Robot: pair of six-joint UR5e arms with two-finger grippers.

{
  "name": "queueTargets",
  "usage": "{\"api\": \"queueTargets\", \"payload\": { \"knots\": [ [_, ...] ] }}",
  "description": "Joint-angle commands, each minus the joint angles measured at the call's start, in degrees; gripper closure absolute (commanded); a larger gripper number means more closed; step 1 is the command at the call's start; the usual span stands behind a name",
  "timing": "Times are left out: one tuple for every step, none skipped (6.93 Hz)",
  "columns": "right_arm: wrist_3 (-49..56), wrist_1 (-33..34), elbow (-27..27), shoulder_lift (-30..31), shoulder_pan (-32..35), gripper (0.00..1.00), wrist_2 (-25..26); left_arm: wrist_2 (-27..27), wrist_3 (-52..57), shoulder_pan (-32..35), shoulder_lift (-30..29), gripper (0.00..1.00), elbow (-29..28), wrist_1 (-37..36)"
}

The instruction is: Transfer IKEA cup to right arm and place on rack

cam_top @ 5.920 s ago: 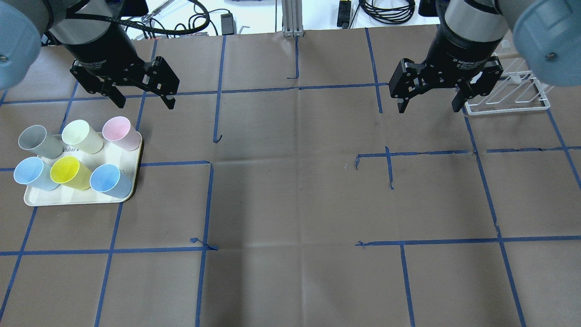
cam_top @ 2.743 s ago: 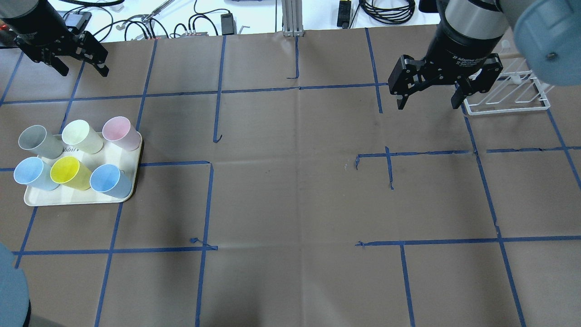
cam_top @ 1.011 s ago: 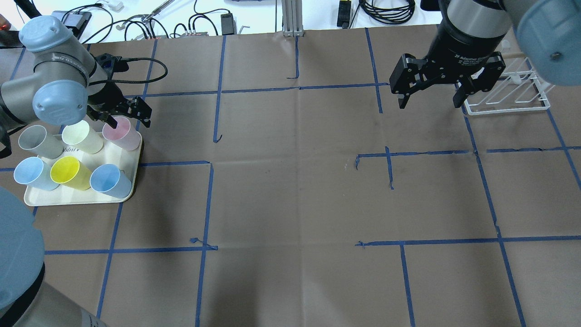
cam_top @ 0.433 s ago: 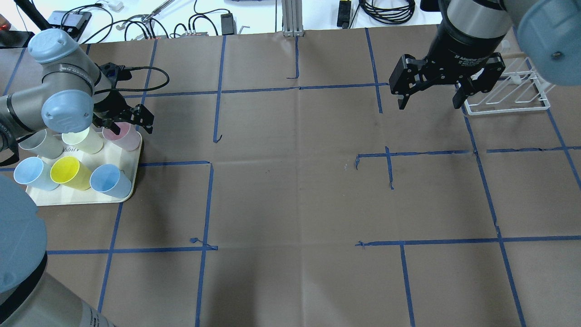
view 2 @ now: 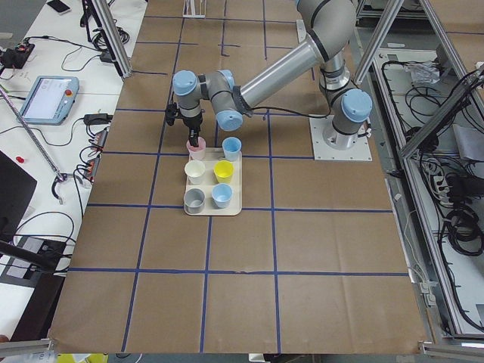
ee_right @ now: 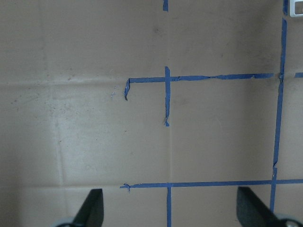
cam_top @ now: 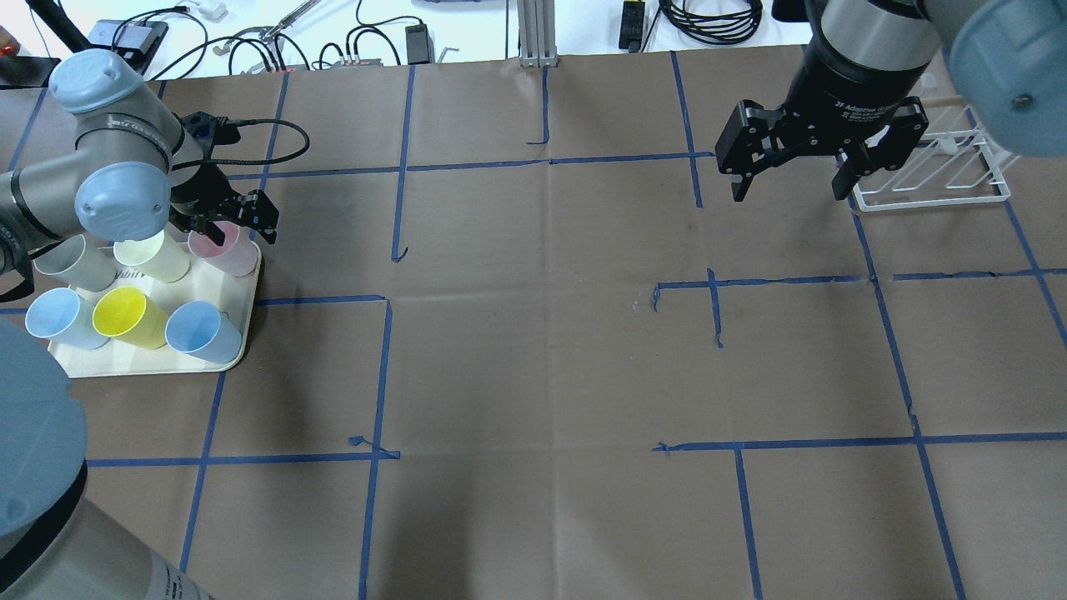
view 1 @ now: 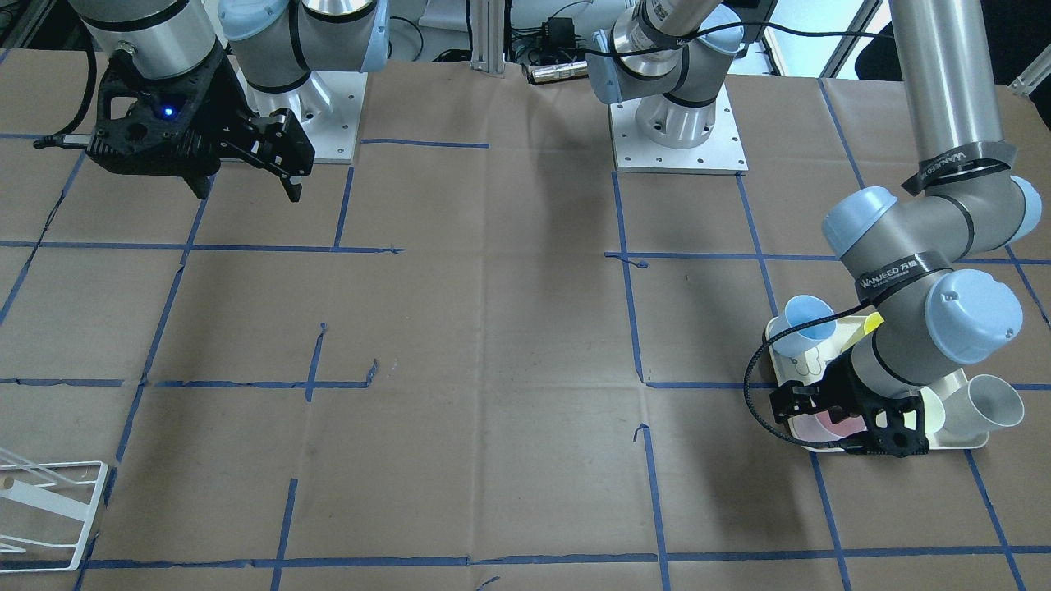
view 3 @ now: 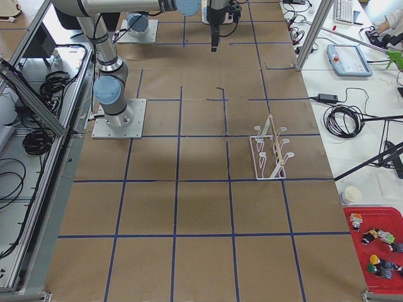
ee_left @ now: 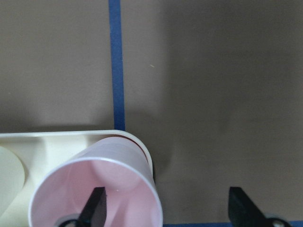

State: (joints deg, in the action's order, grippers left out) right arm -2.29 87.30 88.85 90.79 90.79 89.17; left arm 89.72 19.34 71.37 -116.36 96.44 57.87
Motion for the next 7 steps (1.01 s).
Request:
{"api": "queueTargets", "payload": {
  "knots": [
    [0.0,-0.11,0.01,0.0,0.0,0.0,0.04,0.2,0.78,0.0,0.17,0.96,-0.29,1.01],
    [0.0,-0.12,0.01,0.0,0.0,0.0,0.04,0.46,1.66,0.0,0.26,1.0,-0.29,1.1],
    [0.0,-0.46,0.01,0.0,0.0,0.0,-0.22,1.94,2.37,-0.09,0.61,1.0,-0.12,1.19],
    [0.0,-0.55,0.01,0.08,0.0,0.0,-0.31,3.0,3.59,-1.05,1.22,1.0,-0.38,2.5],
    [0.0,0.05,0.01,0.09,0.0,0.0,-0.14,3.1,3.87,-1.58,1.22,1.0,-0.55,3.03],
    [0.0,0.76,0.1,0.0,0.0,0.0,-0.4,3.27,3.95,-1.58,1.49,1.0,-0.64,3.47],
    [0.0,0.76,0.1,-0.09,0.0,0.0,-0.23,3.79,3.96,-1.58,1.49,1.0,-0.9,3.56]
  ]
}}
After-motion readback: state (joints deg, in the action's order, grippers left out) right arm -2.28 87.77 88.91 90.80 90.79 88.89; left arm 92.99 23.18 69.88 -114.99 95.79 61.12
